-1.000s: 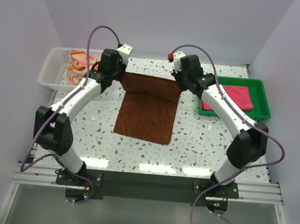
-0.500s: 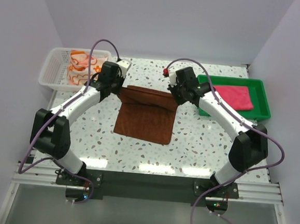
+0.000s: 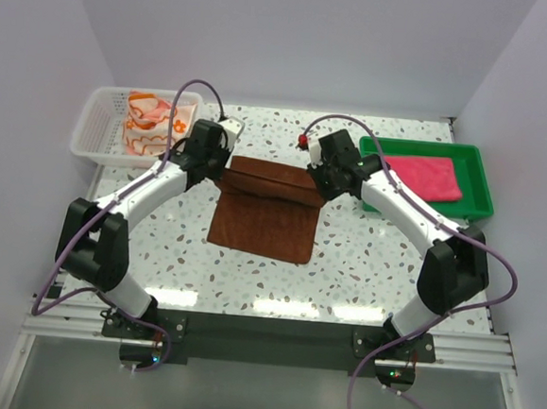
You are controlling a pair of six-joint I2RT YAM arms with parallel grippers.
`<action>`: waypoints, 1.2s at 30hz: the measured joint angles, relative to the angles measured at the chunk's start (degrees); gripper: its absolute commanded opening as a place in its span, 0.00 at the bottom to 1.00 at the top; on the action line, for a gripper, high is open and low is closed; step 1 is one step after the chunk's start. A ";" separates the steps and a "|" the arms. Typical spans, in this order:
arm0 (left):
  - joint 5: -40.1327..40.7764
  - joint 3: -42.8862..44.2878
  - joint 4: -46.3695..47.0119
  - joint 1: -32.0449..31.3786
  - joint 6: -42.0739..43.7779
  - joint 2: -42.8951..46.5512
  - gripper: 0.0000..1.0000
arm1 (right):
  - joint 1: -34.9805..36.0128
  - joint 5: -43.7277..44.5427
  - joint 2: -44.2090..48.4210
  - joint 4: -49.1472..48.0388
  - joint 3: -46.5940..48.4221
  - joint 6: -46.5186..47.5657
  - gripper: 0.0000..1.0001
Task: Fold and stack the towels
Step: Fold the towel
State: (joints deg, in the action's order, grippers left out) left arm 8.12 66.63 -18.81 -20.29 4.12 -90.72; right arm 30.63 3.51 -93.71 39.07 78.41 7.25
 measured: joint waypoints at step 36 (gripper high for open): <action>10.75 -13.42 -2.69 -9.44 -3.76 -0.20 0.05 | 0.00 -9.16 -4.70 2.91 -9.66 -10.97 0.00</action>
State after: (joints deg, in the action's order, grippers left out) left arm 18.87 53.21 -21.50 -29.74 0.36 -90.91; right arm 30.63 -5.65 -98.41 41.98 68.75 -3.73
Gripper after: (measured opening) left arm 0.049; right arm 0.051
